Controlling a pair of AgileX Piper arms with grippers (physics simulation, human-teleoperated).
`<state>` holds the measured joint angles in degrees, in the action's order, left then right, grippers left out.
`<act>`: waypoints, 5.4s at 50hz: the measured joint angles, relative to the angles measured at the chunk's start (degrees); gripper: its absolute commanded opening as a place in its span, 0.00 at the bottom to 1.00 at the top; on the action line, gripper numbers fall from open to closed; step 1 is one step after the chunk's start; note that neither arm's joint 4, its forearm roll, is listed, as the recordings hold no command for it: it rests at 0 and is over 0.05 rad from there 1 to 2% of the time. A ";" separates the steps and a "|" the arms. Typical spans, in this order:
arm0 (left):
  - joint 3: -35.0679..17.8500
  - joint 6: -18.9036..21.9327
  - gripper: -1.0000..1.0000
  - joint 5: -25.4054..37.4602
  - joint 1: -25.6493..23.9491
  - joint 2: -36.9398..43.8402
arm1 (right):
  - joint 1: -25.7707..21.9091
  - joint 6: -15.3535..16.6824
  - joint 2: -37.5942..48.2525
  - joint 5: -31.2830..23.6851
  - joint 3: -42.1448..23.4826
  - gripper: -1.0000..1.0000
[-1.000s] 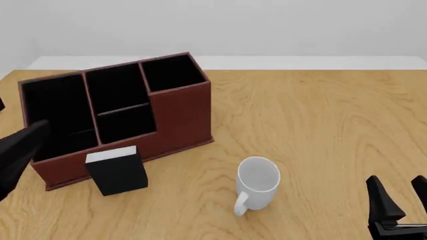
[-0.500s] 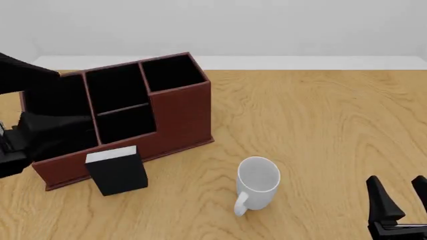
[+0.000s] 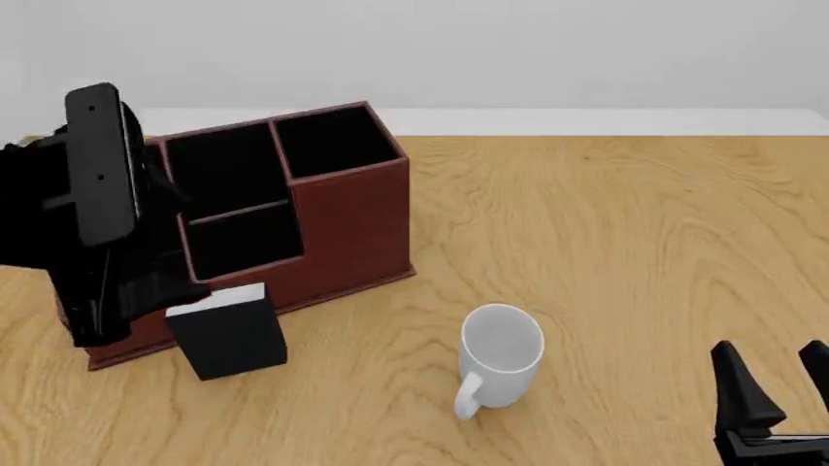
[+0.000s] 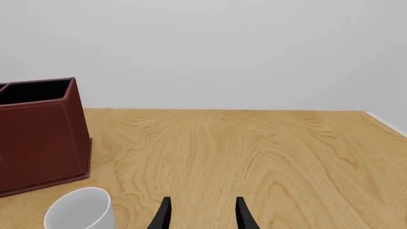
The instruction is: Pick up the book and place it in the front compartment of the caddy.
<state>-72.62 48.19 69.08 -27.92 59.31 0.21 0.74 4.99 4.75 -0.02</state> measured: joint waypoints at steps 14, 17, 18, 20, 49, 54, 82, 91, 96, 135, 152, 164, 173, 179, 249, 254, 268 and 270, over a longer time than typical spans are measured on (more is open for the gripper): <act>4.14 14.19 1.00 0.63 7.03 0.70 | -0.04 -0.17 -0.12 0.01 -0.01 1.00; 4.46 17.19 1.00 0.67 8.68 0.58 | 0.00 -0.22 -0.16 -0.02 -0.01 1.00; 4.63 18.08 1.00 0.69 9.18 0.53 | 0.01 -0.23 -0.23 -0.08 -0.01 1.00; 5.09 19.80 1.00 0.71 10.06 0.35 | 0.02 -0.25 -0.39 -0.23 -0.01 1.00; 5.08 22.68 1.00 -3.92 10.18 5.44 | 0.41 -0.39 -0.17 0.05 -0.01 1.00; 6.74 22.44 1.00 -6.77 10.38 7.04 | 0.54 -0.40 0.35 0.55 -0.01 1.00; 16.32 20.03 1.00 -19.22 9.72 13.73 | 0.92 -0.15 2.06 2.04 0.00 1.00; 17.48 19.80 1.00 -21.70 9.80 15.66 | 1.02 -0.08 2.29 2.20 0.00 1.00; 18.27 19.94 1.00 -23.00 10.16 16.63 | 1.05 -0.06 2.42 2.31 0.00 1.00; 20.84 18.44 0.00 -30.06 13.19 22.05 | 1.27 0.46 3.32 2.73 -0.03 1.00; 21.32 16.16 0.00 -27.60 11.79 19.84 | 1.25 0.36 4.83 4.17 -0.04 1.00; 18.43 15.28 0.00 -22.11 11.01 18.30 | 1.31 0.11 4.24 3.73 -0.01 1.00; 14.47 14.06 0.00 -17.37 10.16 17.20 | 1.45 -0.26 3.16 2.84 0.00 1.00; 11.41 12.51 0.00 -14.15 9.12 16.59 | 1.54 -0.56 2.63 2.45 0.00 1.00; -24.99 16.81 0.00 0.83 14.45 22.51 | 1.73 -3.70 -1.53 -0.72 -0.19 1.00; -26.67 18.17 0.00 0.83 15.73 24.01 | 1.75 -3.60 -1.45 -0.64 -0.17 1.00; -32.91 19.86 0.00 0.83 18.01 30.05 | 1.92 -3.22 -1.08 -0.33 -0.13 1.00; -33.80 19.88 0.00 0.83 18.19 31.04 | 1.96 -3.16 -0.98 -0.24 -0.12 1.00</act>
<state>-106.42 68.08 69.90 -9.73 90.35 2.17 -2.43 4.01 4.52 -0.14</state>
